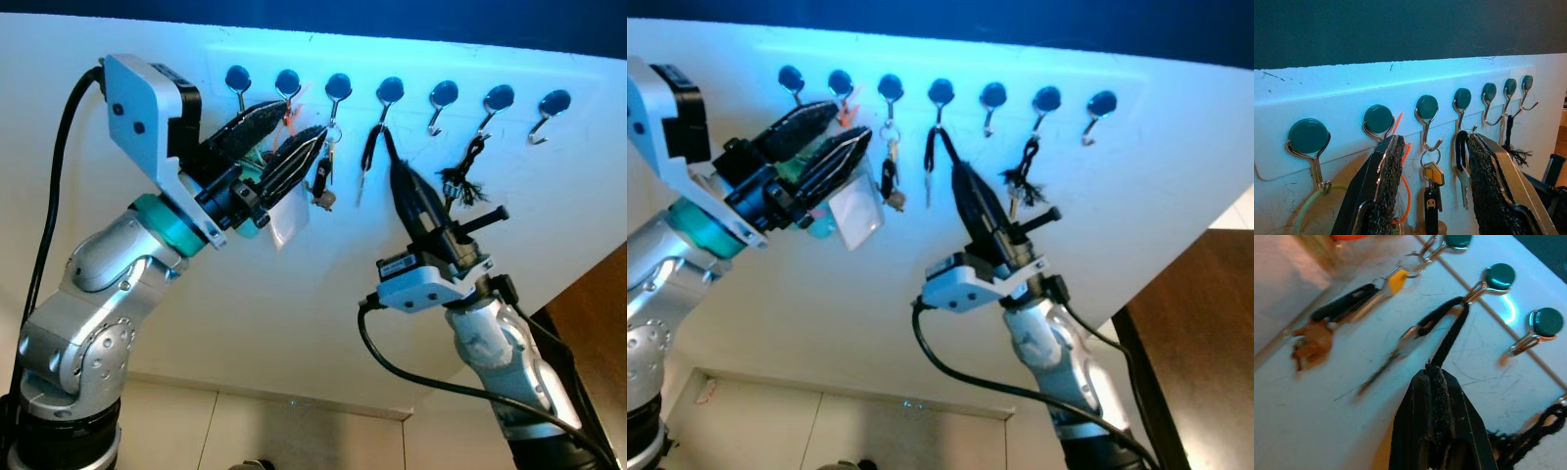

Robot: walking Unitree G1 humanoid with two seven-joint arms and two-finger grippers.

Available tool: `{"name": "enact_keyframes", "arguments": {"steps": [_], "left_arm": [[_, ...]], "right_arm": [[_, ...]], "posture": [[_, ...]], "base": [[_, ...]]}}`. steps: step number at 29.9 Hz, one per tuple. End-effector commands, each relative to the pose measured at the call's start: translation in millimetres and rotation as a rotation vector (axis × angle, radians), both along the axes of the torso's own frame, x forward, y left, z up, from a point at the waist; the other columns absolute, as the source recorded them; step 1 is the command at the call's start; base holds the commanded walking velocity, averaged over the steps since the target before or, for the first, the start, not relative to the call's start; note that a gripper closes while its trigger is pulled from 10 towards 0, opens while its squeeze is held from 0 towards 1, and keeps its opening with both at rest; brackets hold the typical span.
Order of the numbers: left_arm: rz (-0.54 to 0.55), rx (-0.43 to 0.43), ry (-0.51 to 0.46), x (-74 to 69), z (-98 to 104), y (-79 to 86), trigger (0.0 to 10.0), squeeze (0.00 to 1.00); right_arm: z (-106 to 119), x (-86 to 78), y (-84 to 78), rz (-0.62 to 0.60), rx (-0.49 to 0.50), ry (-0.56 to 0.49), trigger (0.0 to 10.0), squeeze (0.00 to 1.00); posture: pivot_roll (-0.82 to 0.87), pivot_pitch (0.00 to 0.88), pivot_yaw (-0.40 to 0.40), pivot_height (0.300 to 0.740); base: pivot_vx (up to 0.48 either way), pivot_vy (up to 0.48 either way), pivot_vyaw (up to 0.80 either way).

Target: Hang keys on a hook

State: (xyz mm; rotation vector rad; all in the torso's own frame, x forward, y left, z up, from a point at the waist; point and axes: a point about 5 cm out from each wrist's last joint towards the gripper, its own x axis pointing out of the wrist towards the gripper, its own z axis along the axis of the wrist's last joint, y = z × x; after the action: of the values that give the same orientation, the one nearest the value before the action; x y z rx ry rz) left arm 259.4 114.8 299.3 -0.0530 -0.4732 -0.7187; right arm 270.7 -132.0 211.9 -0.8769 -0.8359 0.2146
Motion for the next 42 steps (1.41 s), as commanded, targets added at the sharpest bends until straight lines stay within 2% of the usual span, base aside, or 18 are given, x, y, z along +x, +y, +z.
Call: {"name": "enact_keyframes", "arguments": {"steps": [1, 5, 8, 10, 11, 13, 14, 16, 17, 20, 21, 23, 26, 29, 34, 42], "left_arm": [[-0.009, 0.006, 0.001, -1.3, -1, -0.3, 10.0, 0.00], [-0.012, 0.007, 0.002, -1.6, -2, -1.1, 10.0, 0.00], [-0.012, 0.007, 0.003, -1.5, -2, -1.2, 10.0, 0.00], [-0.012, 0.007, 0.004, -1.6, -2, -1.7, 10.0, 0.00], [-0.012, 0.007, 0.004, -1.6, -2, -1.7, 10.0, 0.00], [-0.014, 0.007, 0.005, -1.8, -2, -2.1, 10.0, 0.00], [-0.014, 0.007, 0.005, -1.8, -2, -2.1, 10.0, 0.00], [-0.015, 0.007, 0.006, -1.9, -2, -2.0, 10.0, 0.00], [-0.015, 0.007, 0.006, -1.9, -2, -2.0, 10.0, 0.00], [-0.018, 0.006, 0.010, -2.2, -3, -2.9, 10.0, 0.00], [-0.018, 0.006, 0.010, -2.2, -3, -2.9, 10.0, 0.00], [-0.024, 0.003, 0.014, -2.5, -4, -4.6, 10.0, 0.00], [-0.024, 0.002, 0.014, -2.4, -4, -4.9, 10.0, 0.00], [-0.019, 0.002, 0.016, -2.9, -5, -4.3, 10.0, 0.00], [-0.009, 0.004, 0.015, -2.0, -6, -2.5, 10.0, 0.00], [0.020, 0.011, -0.014, 4.1, 1, 3.2, 10.0, 0.00]], "right_arm": [[-5, -2.0, 2.4, 0.029, -0.019, 0.023, 10.0, 0.00], [-11, -4.8, 4.4, 0.076, -0.072, 0.065, 10.0, 0.00], [-8, -4.2, 4.0, 0.087, -0.069, 0.061, 10.0, 0.00], [10, -2.7, 6.8, 0.105, -0.007, 0.004, 10.0, 0.00], [10, -2.7, 6.8, 0.105, -0.007, 0.004, 10.0, 0.00], [30, -2.6, 7.1, 0.121, 0.079, -0.052, 10.0, 0.00], [30, -2.6, 7.1, 0.121, 0.079, -0.052, 10.0, 0.00], [50, -4.1, 5.4, 0.129, 0.159, -0.112, 10.0, 0.00], [50, -4.1, 5.4, 0.129, 0.159, -0.112, 10.0, 0.00], [77, -6.9, 4.7, 0.139, 0.228, -0.212, 10.0, 0.00], [77, -6.9, 4.7, 0.139, 0.228, -0.212, 10.0, 0.00], [93, -6.5, 11.3, 0.178, 0.237, -0.261, 10.0, 0.00], [94, -5.5, 13.9, 0.192, 0.238, -0.261, 10.0, 0.00], [89, -2.6, 26.8, 0.265, 0.212, -0.209, 10.0, 0.00], [82, -4.0, 29.2, 0.322, 0.203, -0.114, 10.0, 0.00], [81, -3.2, 11.4, 0.310, 0.228, -0.018, 10.0, 0.00]], "posture": [[0.03, 0.000, 0.094, 0.740], [0.03, 0.000, 0.094, 0.740], [0.04, 0.000, 0.092, 0.740], [0.04, 0.000, 0.097, 0.740], [0.04, 0.000, 0.097, 0.740], [0.05, 0.000, 0.097, 0.740], [0.05, 0.000, 0.097, 0.740], [0.05, 0.000, 0.097, 0.740], [0.05, 0.000, 0.097, 0.740], [0.04, 0.000, 0.098, 0.740], [0.04, 0.000, 0.098, 0.740], [0.04, 0.000, 0.095, 0.740], [0.04, 0.000, 0.095, 0.740], [0.05, 0.000, 0.086, 0.740], [0.04, 0.000, 0.089, 0.740], [0.03, 0.000, 0.092, 0.740]], "base": [[0.000, 0.000, 0.00], [0.000, 0.000, 0.00], [0.000, 0.000, 0.00], [0.000, 0.000, 0.00], [0.000, 0.000, 0.00], [0.000, 0.000, 0.00], [0.000, 0.000, 0.00], [0.000, 0.000, 0.00], [0.000, 0.000, 0.00], [0.000, 0.000, 0.00], [0.000, 0.000, 0.00], [0.000, 0.000, 0.00], [0.000, 0.000, 0.00], [0.000, 0.000, 0.00], [0.000, 0.000, 0.00], [0.000, 0.000, 0.00]]}}
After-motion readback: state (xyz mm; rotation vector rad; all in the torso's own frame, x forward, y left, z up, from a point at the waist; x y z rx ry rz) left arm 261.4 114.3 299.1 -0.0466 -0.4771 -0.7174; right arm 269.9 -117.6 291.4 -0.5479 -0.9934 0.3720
